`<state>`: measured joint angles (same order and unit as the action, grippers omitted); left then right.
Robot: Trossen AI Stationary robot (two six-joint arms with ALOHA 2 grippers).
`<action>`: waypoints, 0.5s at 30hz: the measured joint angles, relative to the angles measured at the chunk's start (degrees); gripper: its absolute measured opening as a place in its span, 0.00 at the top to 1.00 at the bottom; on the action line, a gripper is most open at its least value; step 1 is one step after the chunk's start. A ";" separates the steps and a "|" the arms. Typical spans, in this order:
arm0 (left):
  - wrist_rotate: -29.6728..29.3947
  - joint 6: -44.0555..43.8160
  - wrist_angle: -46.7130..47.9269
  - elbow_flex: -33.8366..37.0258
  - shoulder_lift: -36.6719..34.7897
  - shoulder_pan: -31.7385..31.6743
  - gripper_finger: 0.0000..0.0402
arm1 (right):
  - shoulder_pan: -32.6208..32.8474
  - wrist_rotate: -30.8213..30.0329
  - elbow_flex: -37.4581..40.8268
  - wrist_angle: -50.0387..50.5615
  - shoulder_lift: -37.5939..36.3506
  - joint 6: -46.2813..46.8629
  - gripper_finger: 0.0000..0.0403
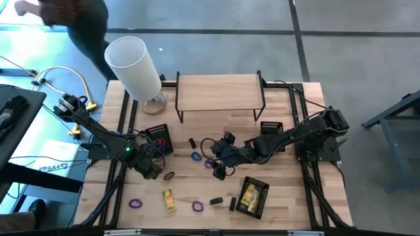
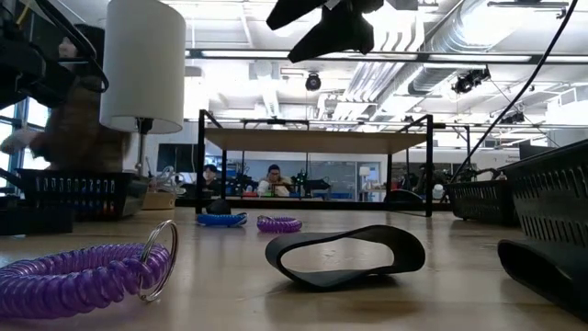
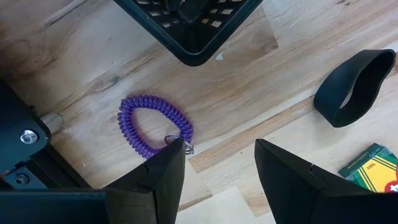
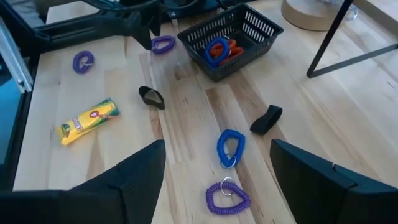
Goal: Pick & Place Office Desk Supplies
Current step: Put the purple spiral keychain into the top left bin
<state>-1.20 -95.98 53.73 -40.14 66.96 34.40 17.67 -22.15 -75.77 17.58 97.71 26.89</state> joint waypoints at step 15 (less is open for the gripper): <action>0.20 0.00 -0.02 0.00 0.00 -0.01 0.54 | 0.74 1.77 0.00 4.15 0.00 -3.16 0.31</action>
<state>-1.00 -95.98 53.71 -40.14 66.96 34.39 18.41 -20.37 -75.77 21.73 97.71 23.73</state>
